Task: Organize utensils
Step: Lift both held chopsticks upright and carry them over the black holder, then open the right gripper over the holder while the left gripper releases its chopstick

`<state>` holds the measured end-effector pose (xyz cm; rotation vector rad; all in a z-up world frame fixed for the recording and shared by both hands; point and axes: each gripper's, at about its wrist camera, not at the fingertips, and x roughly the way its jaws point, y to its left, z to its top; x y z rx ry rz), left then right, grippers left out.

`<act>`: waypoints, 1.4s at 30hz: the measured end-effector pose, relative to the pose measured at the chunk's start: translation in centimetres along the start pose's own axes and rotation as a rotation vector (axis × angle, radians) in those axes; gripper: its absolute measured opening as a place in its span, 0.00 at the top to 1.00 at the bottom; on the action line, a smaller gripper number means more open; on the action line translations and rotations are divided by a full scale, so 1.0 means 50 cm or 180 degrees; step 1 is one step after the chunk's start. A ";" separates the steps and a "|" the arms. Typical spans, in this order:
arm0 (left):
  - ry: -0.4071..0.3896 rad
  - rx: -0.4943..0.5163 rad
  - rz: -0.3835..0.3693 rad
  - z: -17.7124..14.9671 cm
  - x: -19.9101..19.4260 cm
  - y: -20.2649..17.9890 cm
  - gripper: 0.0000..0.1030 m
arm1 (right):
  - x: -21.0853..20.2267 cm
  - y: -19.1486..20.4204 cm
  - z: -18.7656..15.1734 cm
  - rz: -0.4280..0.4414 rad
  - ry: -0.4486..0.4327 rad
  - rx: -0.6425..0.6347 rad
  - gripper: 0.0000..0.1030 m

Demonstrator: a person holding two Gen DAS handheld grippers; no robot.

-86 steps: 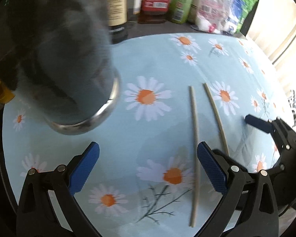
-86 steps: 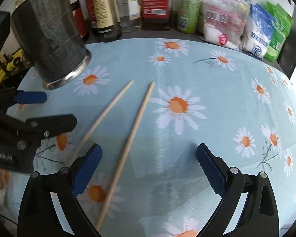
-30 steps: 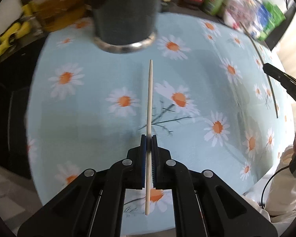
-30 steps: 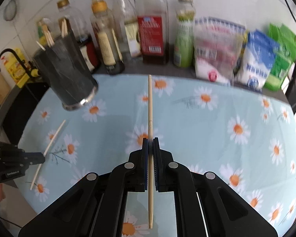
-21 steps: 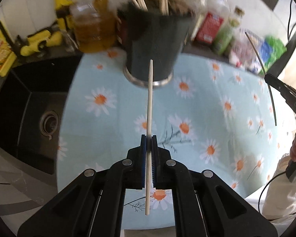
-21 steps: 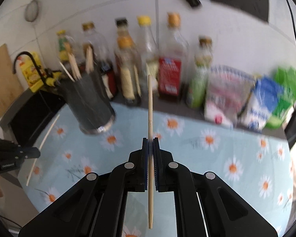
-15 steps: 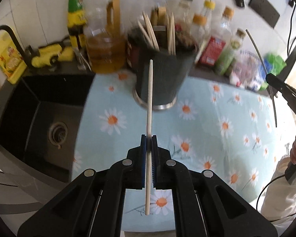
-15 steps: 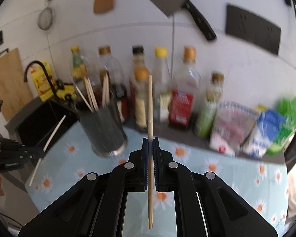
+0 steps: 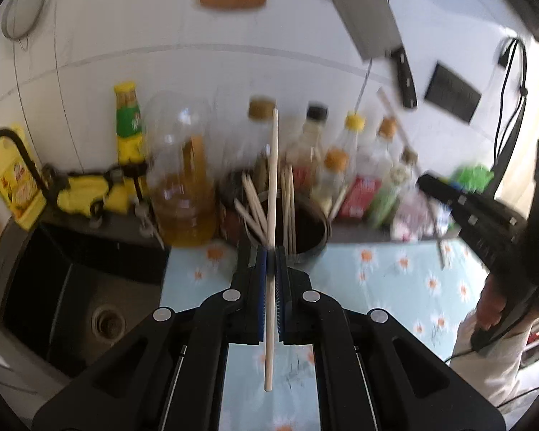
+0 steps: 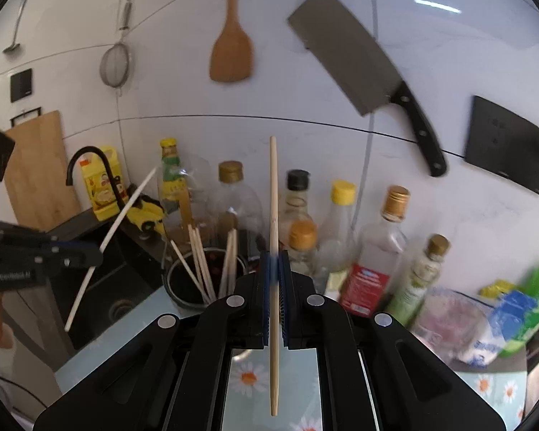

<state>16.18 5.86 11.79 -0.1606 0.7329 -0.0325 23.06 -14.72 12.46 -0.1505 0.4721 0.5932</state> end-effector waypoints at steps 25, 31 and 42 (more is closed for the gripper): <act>-0.1453 -0.0275 -0.1098 0.046 0.118 0.077 0.95 | 0.194 0.002 0.015 0.1732 -0.0912 0.0238 0.95; -0.1467 -0.0249 -0.1137 0.039 0.158 0.081 0.95 | 0.245 0.008 0.002 0.1770 -0.0864 0.0275 0.95; -0.1259 -0.0213 -0.1190 0.019 0.213 0.083 0.95 | 0.303 0.002 -0.037 0.1786 -0.0671 0.0295 0.95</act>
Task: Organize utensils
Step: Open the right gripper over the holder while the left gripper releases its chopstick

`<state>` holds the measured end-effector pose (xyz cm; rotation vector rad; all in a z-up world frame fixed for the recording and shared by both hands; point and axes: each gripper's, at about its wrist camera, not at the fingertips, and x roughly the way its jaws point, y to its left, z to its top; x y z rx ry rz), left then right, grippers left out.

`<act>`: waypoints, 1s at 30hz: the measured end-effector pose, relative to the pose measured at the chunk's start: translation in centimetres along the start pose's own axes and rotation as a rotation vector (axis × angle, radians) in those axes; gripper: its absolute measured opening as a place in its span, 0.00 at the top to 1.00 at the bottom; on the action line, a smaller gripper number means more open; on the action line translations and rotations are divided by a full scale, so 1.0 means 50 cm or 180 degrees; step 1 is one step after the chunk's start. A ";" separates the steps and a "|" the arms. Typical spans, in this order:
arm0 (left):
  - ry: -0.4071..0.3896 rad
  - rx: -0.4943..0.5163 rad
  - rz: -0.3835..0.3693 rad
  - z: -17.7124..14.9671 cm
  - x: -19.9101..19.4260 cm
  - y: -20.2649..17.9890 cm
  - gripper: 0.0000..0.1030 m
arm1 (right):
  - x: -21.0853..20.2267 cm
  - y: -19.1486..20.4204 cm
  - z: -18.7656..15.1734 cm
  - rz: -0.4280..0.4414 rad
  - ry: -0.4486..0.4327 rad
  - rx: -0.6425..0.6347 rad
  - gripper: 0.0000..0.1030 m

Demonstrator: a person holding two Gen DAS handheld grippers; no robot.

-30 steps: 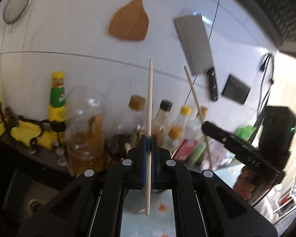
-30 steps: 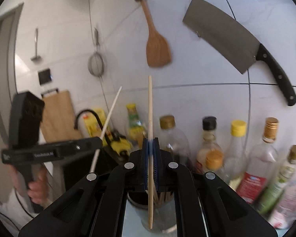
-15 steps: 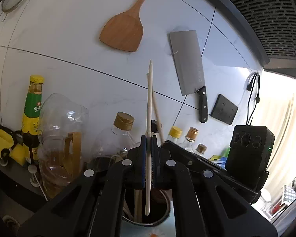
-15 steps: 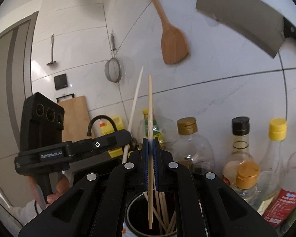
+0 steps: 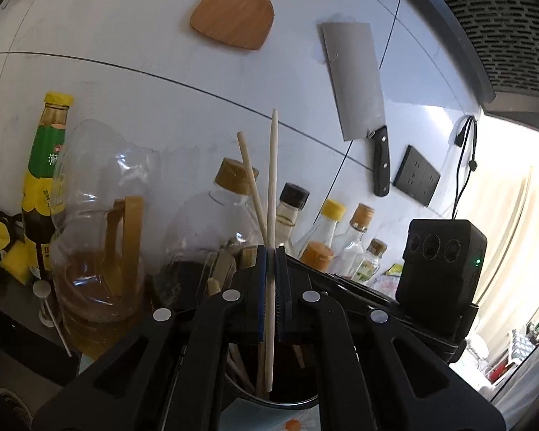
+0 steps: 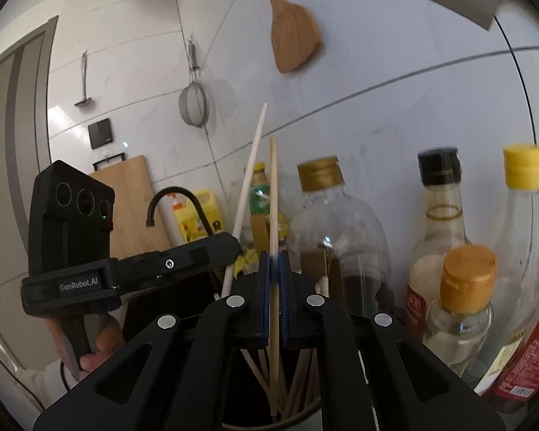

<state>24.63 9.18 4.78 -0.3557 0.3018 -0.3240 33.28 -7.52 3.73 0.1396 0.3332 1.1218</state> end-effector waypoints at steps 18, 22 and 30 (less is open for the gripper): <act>0.0028 0.0171 0.0101 -0.004 -0.044 -0.038 0.64 | -0.050 0.033 0.003 -0.0222 0.0089 -0.0164 0.89; 0.0009 0.0190 0.0144 0.004 -0.072 -0.052 0.45 | -0.087 0.064 0.010 -0.0394 0.0049 -0.0279 0.65; -0.0011 0.0090 0.0227 0.011 -0.128 -0.060 0.27 | -0.154 0.127 0.014 -0.0598 0.0002 -0.0431 0.47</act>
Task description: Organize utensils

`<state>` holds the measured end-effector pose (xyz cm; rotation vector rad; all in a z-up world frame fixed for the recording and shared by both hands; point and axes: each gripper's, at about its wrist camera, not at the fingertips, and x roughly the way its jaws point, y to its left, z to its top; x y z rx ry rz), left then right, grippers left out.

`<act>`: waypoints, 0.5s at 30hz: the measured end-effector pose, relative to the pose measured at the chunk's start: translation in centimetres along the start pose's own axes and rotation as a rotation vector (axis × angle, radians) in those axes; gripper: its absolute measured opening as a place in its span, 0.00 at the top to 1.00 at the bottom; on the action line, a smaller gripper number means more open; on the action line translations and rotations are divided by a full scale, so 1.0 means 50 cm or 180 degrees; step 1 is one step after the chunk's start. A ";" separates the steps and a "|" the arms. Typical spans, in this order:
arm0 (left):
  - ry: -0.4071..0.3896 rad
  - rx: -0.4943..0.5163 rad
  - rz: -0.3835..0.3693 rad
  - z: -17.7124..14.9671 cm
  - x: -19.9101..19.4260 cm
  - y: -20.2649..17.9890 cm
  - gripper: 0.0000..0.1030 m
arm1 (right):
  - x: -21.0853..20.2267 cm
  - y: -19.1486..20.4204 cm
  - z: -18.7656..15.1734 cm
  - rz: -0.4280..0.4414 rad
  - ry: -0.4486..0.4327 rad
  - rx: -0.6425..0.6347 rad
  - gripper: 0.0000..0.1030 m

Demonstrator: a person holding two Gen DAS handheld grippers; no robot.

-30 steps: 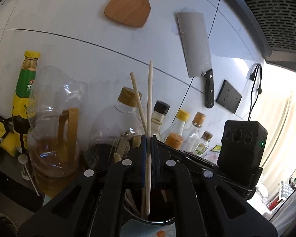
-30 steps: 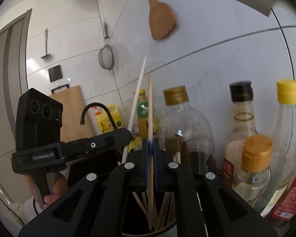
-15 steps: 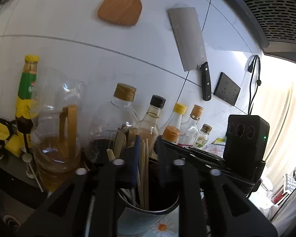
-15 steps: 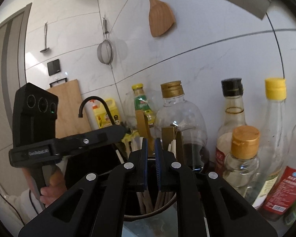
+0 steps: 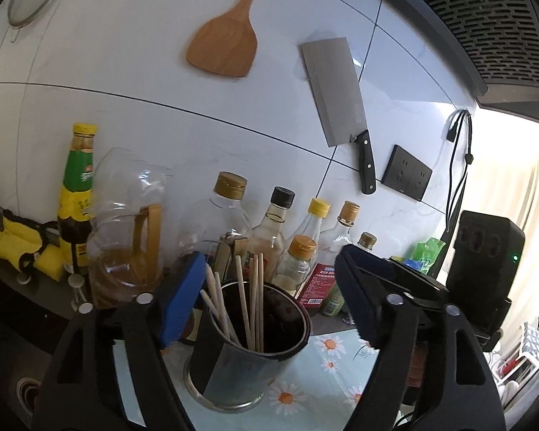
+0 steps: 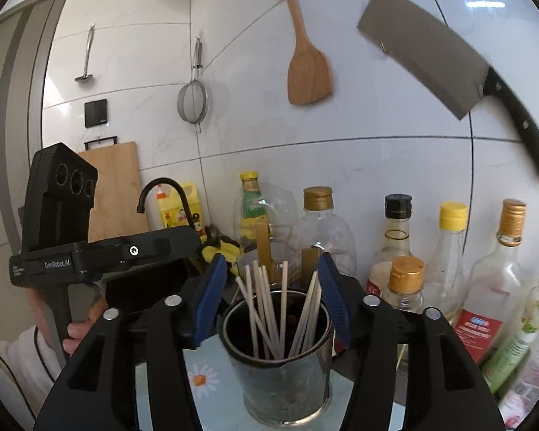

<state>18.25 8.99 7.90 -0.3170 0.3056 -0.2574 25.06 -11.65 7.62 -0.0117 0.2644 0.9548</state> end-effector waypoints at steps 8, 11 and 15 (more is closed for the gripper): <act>0.0044 0.0096 0.0129 -0.012 -0.055 -0.010 0.18 | -0.064 0.049 0.001 -0.0134 -0.0111 -0.0017 0.22; 0.0095 0.0126 0.0194 -0.023 -0.069 -0.012 0.18 | -0.076 0.068 0.004 -0.0177 -0.0133 -0.0012 0.18; 0.0164 0.0139 0.0240 -0.034 -0.083 -0.012 0.15 | -0.091 0.089 0.000 -0.0240 -0.0107 -0.0035 0.17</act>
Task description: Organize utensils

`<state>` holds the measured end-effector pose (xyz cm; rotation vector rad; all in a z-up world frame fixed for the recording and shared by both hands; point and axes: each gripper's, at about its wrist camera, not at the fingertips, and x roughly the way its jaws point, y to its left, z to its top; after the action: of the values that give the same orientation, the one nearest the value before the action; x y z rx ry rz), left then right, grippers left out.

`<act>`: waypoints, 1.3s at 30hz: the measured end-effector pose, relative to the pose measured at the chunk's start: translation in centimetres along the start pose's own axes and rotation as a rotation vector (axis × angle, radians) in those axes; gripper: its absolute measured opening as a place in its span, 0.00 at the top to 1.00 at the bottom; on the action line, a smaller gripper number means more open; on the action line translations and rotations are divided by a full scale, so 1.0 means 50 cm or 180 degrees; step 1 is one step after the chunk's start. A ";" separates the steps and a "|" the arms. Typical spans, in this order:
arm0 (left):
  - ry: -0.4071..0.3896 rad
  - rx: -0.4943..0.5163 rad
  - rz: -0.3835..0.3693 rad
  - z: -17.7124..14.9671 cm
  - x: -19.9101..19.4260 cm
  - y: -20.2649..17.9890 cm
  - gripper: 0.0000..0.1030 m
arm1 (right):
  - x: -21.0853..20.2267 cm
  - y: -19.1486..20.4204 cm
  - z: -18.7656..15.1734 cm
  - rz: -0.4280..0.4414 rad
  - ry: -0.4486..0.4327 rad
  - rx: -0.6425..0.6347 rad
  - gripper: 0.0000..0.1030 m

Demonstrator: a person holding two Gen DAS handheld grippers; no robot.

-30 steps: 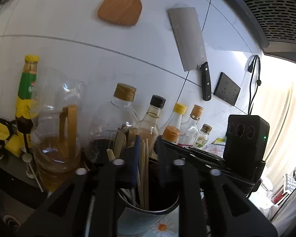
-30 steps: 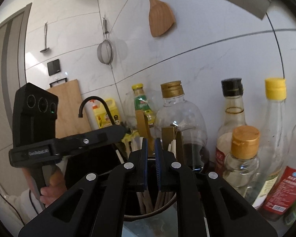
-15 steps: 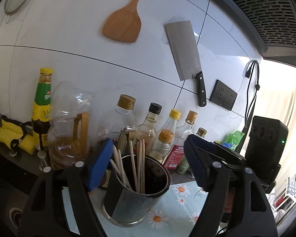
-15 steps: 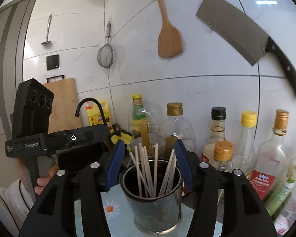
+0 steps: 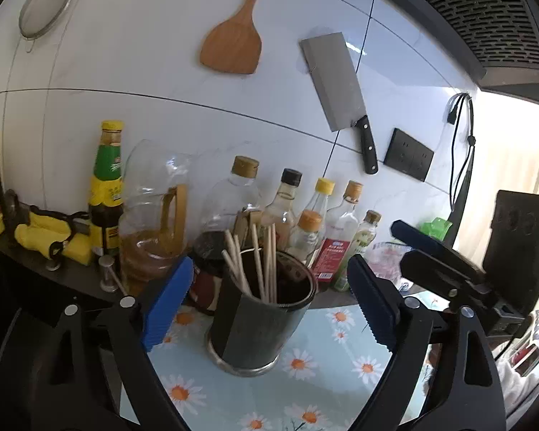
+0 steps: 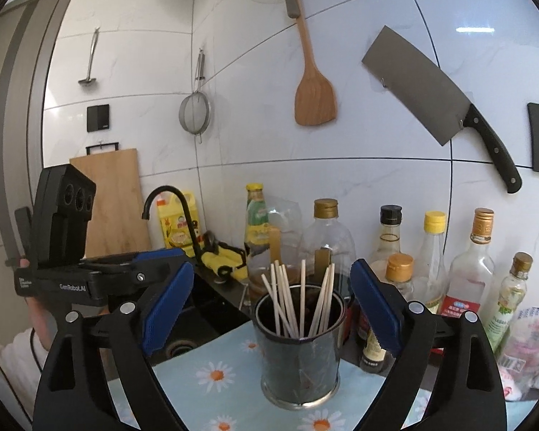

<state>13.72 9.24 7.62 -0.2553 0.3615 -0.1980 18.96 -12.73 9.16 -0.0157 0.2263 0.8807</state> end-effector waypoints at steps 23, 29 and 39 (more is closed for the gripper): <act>0.0595 0.0025 0.0722 -0.165 -0.036 0.026 0.06 | -0.051 0.043 -0.137 -0.0629 0.0556 0.0159 0.08; 0.0674 -0.0007 0.0765 -0.186 -0.052 0.004 0.06 | -0.080 0.039 -0.181 -0.0768 0.0689 0.0326 0.08; 0.0848 -0.0005 0.0961 -0.217 -0.106 -0.061 0.06 | -0.156 0.073 -0.207 -0.1029 0.0844 0.0318 0.08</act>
<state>4.36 5.30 0.37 -0.1731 0.6583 0.0672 9.38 -17.45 0.93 -0.0744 0.5011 0.5423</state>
